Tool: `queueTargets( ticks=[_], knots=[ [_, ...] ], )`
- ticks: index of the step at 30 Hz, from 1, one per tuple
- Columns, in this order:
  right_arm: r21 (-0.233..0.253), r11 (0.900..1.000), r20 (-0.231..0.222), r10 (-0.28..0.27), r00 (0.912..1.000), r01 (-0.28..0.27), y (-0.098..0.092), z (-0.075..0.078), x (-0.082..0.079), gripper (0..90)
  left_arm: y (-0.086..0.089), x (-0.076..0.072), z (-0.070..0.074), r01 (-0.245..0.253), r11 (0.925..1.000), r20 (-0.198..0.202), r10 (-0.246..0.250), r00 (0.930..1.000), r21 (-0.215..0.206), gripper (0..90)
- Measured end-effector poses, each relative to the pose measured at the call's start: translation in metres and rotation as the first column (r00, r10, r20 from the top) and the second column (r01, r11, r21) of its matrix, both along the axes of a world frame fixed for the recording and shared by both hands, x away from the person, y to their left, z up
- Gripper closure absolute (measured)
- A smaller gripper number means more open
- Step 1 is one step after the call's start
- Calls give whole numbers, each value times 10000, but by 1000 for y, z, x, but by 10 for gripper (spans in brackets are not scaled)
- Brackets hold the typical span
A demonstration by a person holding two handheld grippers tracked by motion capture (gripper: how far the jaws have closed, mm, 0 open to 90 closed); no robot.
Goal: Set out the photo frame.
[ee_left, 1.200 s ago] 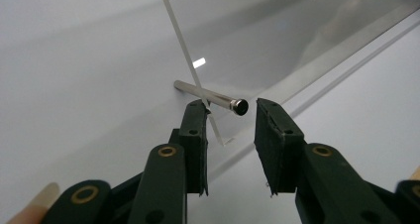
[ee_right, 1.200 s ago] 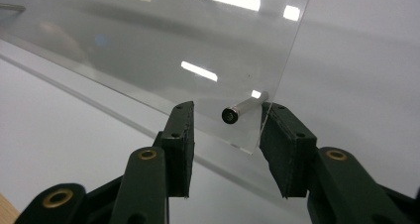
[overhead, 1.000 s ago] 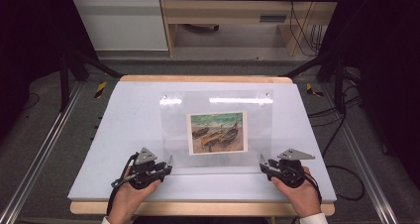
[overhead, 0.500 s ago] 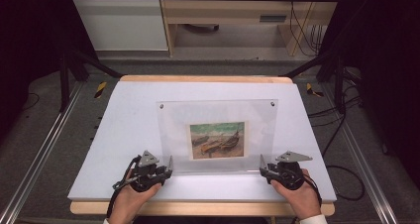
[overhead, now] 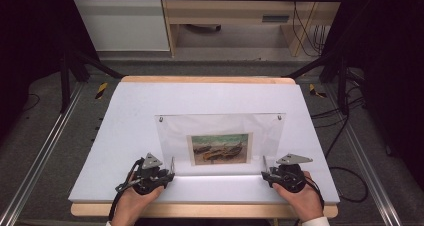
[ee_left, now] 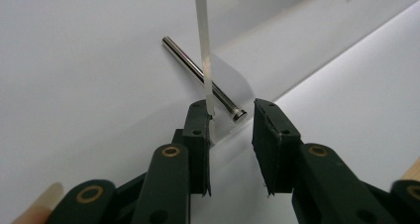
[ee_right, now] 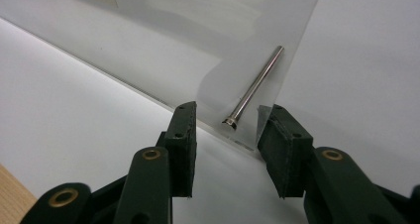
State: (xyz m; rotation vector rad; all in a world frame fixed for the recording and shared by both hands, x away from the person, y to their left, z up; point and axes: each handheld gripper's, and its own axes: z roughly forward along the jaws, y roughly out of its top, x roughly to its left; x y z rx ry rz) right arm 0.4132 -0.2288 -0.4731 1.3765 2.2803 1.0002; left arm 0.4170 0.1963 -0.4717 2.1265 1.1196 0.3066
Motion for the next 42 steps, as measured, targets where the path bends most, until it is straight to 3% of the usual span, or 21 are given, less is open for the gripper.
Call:
queueTargets(
  ticks=[9, 19, 24, 30, 32, 38, 42],
  knots=[
    [-3, 10000, 65, 48, 10000, -48, 0, -1, 0, 584, 1, 0, 0, -19, 9998, 57, 20, 10000, -191, 655],
    [-7, 10000, 263, 66, 9996, -66, 4, 2, -2, 468, 3, 0, 4, -142, 9991, 348, 157, 9993, -411, 571],
    [93, 10000, 629, -8, 9980, 2, 1, 7, -3, 342, 8, -1, 9, -266, 9968, 510, 304, 9982, -749, 473],
    [322, 9993, 1416, -258, 9896, 214, -8, 16, -9, 289, 28, -3, 19, -447, 9924, 785, 539, 9955, -1144, 391],
    [429, 9984, 1599, -426, 9862, 361, -12, 19, -12, 279, 37, -2, 23, -654, 9903, 957, 774, 9924, -1223, 363],
    [719, 9931, 2273, -1070, 9679, 929, -30, 27, -16, 254, 73, 6, 33, -1635, 9777, 1741, 1852, 9672, -1317, 271],
    [600, 9802, 2789, -1979, 9397, 1886, -40, 29, -15, 226, 89, 12, 33, -2175, 9691, 2117, 2382, 9479, -1164, 206]
  ],
)
